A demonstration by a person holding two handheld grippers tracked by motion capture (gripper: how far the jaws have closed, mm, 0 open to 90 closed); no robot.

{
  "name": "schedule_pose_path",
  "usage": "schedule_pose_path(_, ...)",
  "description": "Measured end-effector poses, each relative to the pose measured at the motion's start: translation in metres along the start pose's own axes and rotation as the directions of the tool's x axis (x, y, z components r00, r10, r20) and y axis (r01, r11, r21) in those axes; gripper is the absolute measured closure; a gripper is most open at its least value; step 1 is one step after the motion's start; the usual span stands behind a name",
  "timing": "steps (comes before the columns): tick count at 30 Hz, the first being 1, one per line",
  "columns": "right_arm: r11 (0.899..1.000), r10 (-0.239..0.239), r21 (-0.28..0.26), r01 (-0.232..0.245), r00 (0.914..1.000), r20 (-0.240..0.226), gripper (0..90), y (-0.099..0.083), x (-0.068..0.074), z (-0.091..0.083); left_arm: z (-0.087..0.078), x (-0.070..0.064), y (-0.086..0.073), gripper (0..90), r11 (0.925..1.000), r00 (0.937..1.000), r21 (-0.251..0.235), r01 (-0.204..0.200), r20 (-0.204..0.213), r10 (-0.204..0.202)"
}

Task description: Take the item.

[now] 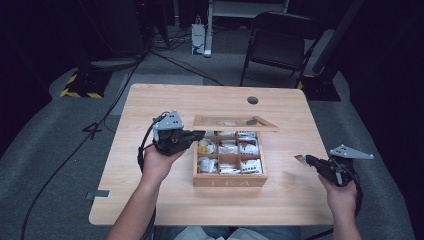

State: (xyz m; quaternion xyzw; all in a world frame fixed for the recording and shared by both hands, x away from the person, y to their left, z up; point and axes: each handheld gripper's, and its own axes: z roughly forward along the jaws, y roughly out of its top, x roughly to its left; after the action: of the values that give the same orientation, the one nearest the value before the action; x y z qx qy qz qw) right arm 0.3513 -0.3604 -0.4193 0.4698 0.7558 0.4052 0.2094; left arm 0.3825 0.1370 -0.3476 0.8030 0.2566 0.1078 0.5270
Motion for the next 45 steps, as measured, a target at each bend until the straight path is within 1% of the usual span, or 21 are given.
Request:
schedule_pose_path(3,1.000,0.002,0.018,-0.002,0.9999,0.014,89.9,-0.004,-0.003,0.004,0.000,0.000,0.000,89.4,1.0000,1.0000,0.000,0.000,0.001,0.000)
schedule_pose_path(5,0.999,-0.003,0.036,0.002,0.9994,0.034,89.9,-0.007,-0.005,0.007,0.000,0.000,0.000,89.4,1.0000,1.0000,0.000,0.000,0.002,0.000)
schedule_pose_path(6,0.999,-0.003,0.036,0.002,0.9994,0.034,89.9,-0.007,-0.005,0.007,0.000,0.000,0.000,89.4,1.0000,1.0000,0.000,0.000,0.002,0.000)
schedule_pose_path(8,0.999,-0.005,0.044,0.003,0.9988,0.049,89.9,-0.008,-0.006,0.008,0.000,0.000,0.000,89.4,1.0000,1.0000,0.000,-0.001,0.001,0.001)
schedule_pose_path(10,0.998,-0.016,0.059,0.012,0.9971,0.074,89.8,-0.010,-0.006,0.010,0.000,0.000,0.000,89.4,1.0000,1.0000,-0.001,0.000,0.002,0.000)
schedule_pose_path(11,0.997,-0.027,0.069,0.020,0.9946,0.101,89.9,-0.011,-0.006,0.011,0.000,0.000,0.000,89.3,1.0000,1.0000,0.000,0.002,0.004,-0.002)
schedule_pose_path(16,0.996,-0.021,0.086,0.011,0.9927,0.118,89.7,-0.015,-0.009,0.013,0.000,0.000,0.000,89.3,1.0000,1.0000,-0.001,0.005,0.006,-0.005)
schedule_pose_path(17,0.995,-0.028,0.099,0.015,0.9911,0.130,89.8,-0.016,-0.009,0.015,0.000,0.000,0.000,89.3,1.0000,1.0000,-0.001,0.005,0.006,-0.005)
schedule_pose_path(18,0.995,-0.028,0.099,0.015,0.9911,0.130,89.8,-0.016,-0.009,0.015,0.000,0.000,0.000,89.3,1.0000,1.0000,0.000,0.003,0.004,-0.003)
schedule_pose_path(19,0.993,-0.035,0.113,0.019,0.9890,0.144,89.7,-0.017,-0.009,0.016,0.000,0.000,0.000,89.3,1.0000,1.0000,0.000,0.003,0.004,-0.003)
schedule_pose_path(23,0.990,-0.053,0.135,0.032,0.9869,0.152,89.4,-0.018,-0.006,0.020,0.000,0.000,0.000,89.3,1.0000,1.0000,0.001,0.000,0.003,0.000)
schedule_pose_path(30,0.984,-0.085,0.165,0.060,0.9852,0.149,88.6,-0.018,-0.002,0.026,0.000,0.000,0.000,89.2,1.0000,1.0000,0.002,0.000,0.004,0.000)
schedule_pose_path(34,0.984,-0.076,0.171,0.051,0.9869,0.143,85.3,-0.018,-0.002,0.026,0.000,0.000,0.000,89.2,1.0000,1.0000,0.001,0.001,0.004,-0.001)
schedule_pose_path(35,0.985,-0.071,0.168,0.048,0.9885,0.134,78.3,-0.019,-0.003,0.027,0.000,0.000,0.000,89.2,1.0000,1.0000,0.001,0.001,0.004,-0.001)
schedule_pose_path(36,0.985,-0.071,0.168,0.048,0.9885,0.134,78.3,-0.019,-0.003,0.027,0.000,0.000,0.000,89.2,1.0000,1.0000,0.001,0.001,0.004,-0.001)
schedule_pose_path(37,0.986,-0.069,0.162,0.048,0.9894,0.128,71.8,-0.019,-0.004,0.028,0.000,0.000,0.000,89.2,1.0000,1.0000,0.002,-0.001,0.004,0.001)
schedule_pose_path(38,0.986,-0.069,0.162,0.048,0.9894,0.128,71.8,-0.019,-0.004,0.028,0.000,0.000,0.000,89.2,1.0000,1.0000,0.001,0.000,0.005,0.000)
schedule_pose_path(39,0.987,-0.065,0.155,0.046,0.9908,0.118,65.6,-0.019,-0.005,0.027,0.000,0.000,0.000,89.1,1.0000,1.0000,0.002,0.000,0.004,0.000)
schedule_pose_path(40,0.987,-0.065,0.155,0.046,0.9908,0.118,65.6,-0.019,-0.005,0.027,0.000,0.000,0.000,89.1,1.0000,1.0000,0.002,0.000,0.004,0.000)
schedule_pose_path(41,0.988,-0.062,0.148,0.045,0.9919,0.111,62.4,-0.019,-0.005,0.027,0.000,0.000,0.000,89.1,1.0000,1.0000,0.002,0.000,0.004,0.000)
schedule_pose_path(45,0.993,-0.039,0.117,0.031,0.9970,0.067,56.2,-0.016,-0.005,0.024,0.000,0.000,0.000,89.0,1.0000,1.0000,0.003,-0.001,0.004,0.001)
